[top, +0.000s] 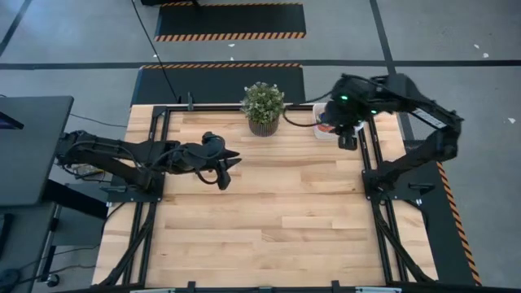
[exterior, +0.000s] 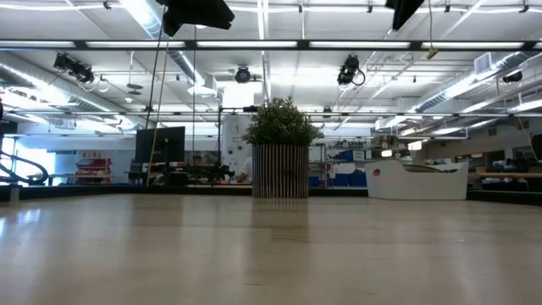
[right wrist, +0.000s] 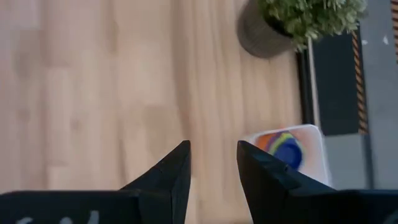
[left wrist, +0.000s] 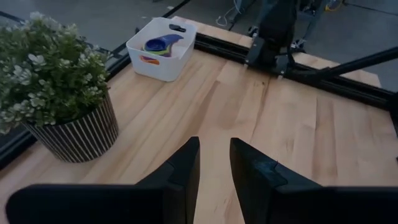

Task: Nest measuring cups in basket
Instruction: Return to Home Position

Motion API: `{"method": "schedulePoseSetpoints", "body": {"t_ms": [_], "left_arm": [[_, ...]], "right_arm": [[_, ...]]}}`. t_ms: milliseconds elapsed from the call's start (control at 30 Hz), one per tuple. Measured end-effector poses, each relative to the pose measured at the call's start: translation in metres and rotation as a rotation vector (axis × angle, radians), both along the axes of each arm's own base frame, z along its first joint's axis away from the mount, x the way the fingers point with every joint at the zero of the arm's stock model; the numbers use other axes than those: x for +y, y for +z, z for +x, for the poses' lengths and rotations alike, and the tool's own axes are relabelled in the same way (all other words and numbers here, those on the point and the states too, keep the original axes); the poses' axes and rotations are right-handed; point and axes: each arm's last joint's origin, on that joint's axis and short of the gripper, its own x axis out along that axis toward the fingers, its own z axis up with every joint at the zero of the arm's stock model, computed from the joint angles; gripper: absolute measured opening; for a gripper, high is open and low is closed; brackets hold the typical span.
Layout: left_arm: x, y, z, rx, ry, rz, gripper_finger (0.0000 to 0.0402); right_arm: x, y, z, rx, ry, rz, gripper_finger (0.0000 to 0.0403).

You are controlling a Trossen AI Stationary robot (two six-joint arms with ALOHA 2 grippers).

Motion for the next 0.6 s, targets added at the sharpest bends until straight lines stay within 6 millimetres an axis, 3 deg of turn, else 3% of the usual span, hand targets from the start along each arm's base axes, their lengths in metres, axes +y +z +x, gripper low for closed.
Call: {"method": "schedulePoseSetpoints", "body": {"t_ms": [267, 467, 600], "left_arm": [[0.003, 0.021, -0.026, -0.063, -0.039, 0.041, 0.0096], [0.005, 0.043, -0.06, -0.127, -0.148, 0.082, 0.0096], [0.008, 0.049, -0.086, -0.132, -0.183, 0.073, 0.0096]], "right_arm": [[0.03, 0.028, -0.041, -0.262, -0.035, 0.198, 0.0136], [0.047, 0.051, -0.073, -0.513, 0.125, 0.296, 0.0136], [0.054, 0.061, -0.101, -0.627, 0.122, 0.28, 0.0136]]}}
